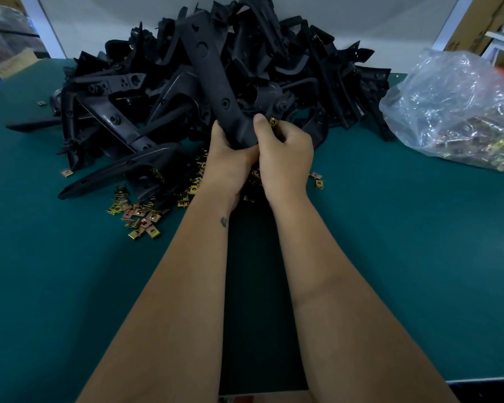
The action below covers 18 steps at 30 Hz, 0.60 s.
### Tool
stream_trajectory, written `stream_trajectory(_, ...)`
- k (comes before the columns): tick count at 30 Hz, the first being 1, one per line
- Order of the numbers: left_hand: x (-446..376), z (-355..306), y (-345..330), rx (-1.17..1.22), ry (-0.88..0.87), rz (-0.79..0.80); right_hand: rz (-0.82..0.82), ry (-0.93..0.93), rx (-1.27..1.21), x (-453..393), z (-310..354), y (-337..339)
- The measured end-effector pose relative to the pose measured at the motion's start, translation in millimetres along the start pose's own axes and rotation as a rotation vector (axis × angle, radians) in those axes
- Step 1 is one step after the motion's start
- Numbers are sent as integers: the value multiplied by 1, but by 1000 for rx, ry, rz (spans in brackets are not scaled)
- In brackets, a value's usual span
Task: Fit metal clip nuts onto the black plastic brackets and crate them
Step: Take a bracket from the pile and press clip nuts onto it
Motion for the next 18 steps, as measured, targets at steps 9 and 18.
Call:
stream_trajectory(9, -3, 1, 7, -6, 58, -95, 54, 62, -8, -1, 3, -3)
stream_trajectory(18, -9, -8, 34, 404, -19, -151, 110, -50, 87, 0, -7, -3)
Point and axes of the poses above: each hand's wrist, its own x-axis away from the middle knuckle, its own y-axis out of the back of the hand, z = x × y, the point moved 7 cm from there along -x, towards the middle knuckle, and after that the axes turned 13 degrees about y, right-handed, at the moved point
